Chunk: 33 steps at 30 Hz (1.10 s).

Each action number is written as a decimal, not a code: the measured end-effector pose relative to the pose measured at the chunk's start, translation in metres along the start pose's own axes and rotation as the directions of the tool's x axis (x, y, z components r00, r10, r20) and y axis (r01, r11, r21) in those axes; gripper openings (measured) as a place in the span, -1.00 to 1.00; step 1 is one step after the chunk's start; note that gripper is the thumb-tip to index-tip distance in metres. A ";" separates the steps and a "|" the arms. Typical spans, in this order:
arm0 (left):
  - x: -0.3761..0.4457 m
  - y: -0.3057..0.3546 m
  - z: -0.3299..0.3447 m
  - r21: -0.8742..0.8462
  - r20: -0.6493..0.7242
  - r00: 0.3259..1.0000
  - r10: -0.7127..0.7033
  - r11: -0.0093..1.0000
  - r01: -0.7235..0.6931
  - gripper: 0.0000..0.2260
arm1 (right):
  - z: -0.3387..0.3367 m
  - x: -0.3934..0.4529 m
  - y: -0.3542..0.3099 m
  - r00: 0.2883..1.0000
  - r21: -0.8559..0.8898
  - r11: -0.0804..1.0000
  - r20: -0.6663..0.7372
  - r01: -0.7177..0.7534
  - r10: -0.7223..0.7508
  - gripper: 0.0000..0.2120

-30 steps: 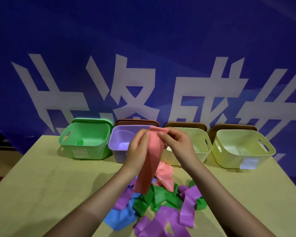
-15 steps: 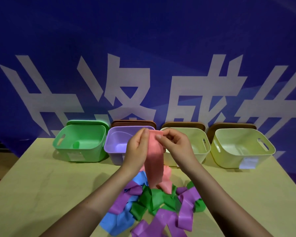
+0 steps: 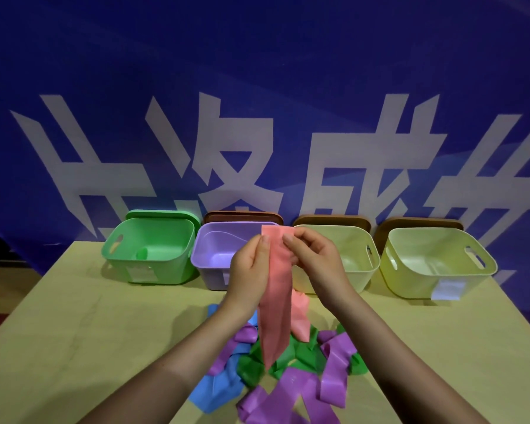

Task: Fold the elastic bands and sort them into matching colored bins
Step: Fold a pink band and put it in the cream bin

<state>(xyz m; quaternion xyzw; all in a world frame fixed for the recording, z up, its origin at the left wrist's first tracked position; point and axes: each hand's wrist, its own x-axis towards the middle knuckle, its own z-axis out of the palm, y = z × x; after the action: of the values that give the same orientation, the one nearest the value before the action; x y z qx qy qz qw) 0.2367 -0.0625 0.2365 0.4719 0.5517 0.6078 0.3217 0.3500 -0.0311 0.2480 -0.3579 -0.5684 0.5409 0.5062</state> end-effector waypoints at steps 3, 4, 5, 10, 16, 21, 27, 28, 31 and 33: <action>-0.002 -0.005 -0.005 -0.133 0.019 0.994 -0.110 0.985 0.112 -0.74 | -0.001 -0.004 0.001 0.999 -0.006 1.000 0.036 -0.011 0.011 -0.88; -0.004 -0.006 -0.006 -0.165 0.026 0.989 -0.145 0.975 0.147 -0.75 | -0.001 -0.004 0.001 0.999 -0.016 1.000 0.042 -0.005 0.005 -0.89; -0.005 -0.008 -0.006 -0.185 0.031 0.983 -0.179 0.966 0.181 -0.75 | -0.001 -0.004 0.001 0.999 -0.024 1.000 0.043 0.003 -0.002 -0.90; -0.012 -0.006 -0.001 -0.277 0.034 0.971 -0.235 0.932 0.235 -0.76 | 0.001 -0.002 -0.001 0.997 -0.106 0.991 0.016 0.080 -0.079 -0.89; -0.011 -0.011 0.006 -0.190 0.035 0.985 -0.166 0.967 0.170 -0.73 | -0.003 0.001 0.001 0.990 -0.194 0.971 -0.009 0.136 -0.141 -0.88; -0.009 -0.011 0.005 -0.218 0.024 0.983 -0.183 0.958 0.184 -0.76 | -0.007 -0.001 -0.002 0.986 -0.215 0.962 0.015 0.167 -0.167 -0.90; -0.003 -0.006 -0.004 -0.330 0.086 0.954 -0.288 0.895 0.300 -0.74 | -0.017 -0.002 -0.002 0.957 -0.356 0.888 0.116 0.290 -0.266 -0.83; -0.002 -0.005 -0.005 -0.341 0.106 0.948 -0.301 0.884 0.319 -0.74 | -0.019 -0.001 -0.001 0.948 -0.403 0.858 0.143 0.317 -0.284 -0.83; 0.000 -0.005 -0.008 -0.346 0.149 0.927 -0.344 0.860 0.375 -0.74 | -0.023 0.001 -0.001 0.914 -0.512 0.758 0.228 0.405 -0.335 -0.80; 0.001 -0.007 -0.009 -0.358 0.179 0.909 -0.376 0.836 0.416 -0.69 | -0.025 0.002 0.000 0.889 -0.554 0.696 0.287 0.458 -0.356 -0.81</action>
<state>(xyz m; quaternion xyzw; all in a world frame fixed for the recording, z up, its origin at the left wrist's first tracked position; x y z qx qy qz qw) 0.2274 -0.0634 0.2301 0.3044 0.4887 0.6005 0.5549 0.3739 -0.0225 0.2458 -0.3220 -0.8144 0.2298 0.4246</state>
